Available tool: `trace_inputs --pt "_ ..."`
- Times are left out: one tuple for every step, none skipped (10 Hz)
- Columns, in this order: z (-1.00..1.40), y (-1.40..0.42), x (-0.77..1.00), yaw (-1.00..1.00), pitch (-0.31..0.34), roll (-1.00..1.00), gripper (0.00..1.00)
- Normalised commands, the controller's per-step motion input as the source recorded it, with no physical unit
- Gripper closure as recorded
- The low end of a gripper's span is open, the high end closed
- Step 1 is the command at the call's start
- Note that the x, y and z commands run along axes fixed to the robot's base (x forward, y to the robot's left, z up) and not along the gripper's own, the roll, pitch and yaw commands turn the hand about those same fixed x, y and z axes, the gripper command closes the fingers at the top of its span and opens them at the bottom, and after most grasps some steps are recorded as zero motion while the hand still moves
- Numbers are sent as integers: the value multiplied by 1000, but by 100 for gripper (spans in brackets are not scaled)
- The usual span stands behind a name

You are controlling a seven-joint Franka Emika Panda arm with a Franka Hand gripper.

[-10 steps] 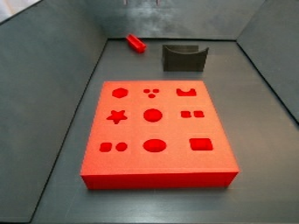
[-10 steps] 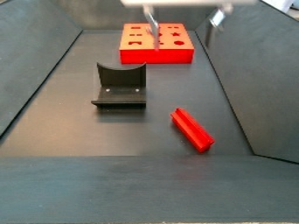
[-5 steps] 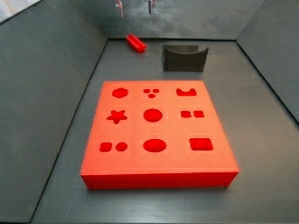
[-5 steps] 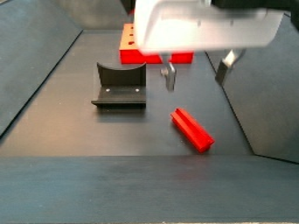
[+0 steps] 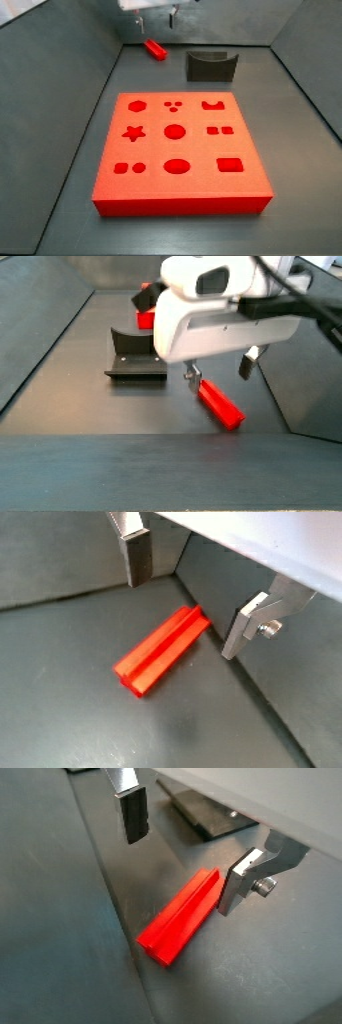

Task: Pick up the star object. Move up. Place the star object on the fixture. Regrasp the star object. Move to above the board. Insert the star object.
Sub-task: Pick up the star object.

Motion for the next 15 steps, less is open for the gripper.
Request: trace_inputs --pt "-1000 9 80 300 -80 0 0" --pt "-1000 14 89 306 -84 0 0" --pt "-1000 9 86 297 -86 0 0" --pt "-1000 0 91 251 -86 0 0" --pt "-1000 0 103 154 -100 0 0" --pt "-1000 -26 109 63 -113 0 0" --pt "-1000 -51 109 31 -114 0 0" --pt "-1000 -11 0 37 -129 44 0" --pt "-909 -66 -60 43 -141 107 0" --pt "-569 0 -6 114 -74 59 0" --pt "-426 -71 -89 100 -87 90 0" --pt "0 0 54 0 50 0 0" --pt "0 0 0 0 0 0 0" --pt "0 0 0 0 0 0 100" --pt "0 0 0 0 0 0 100"
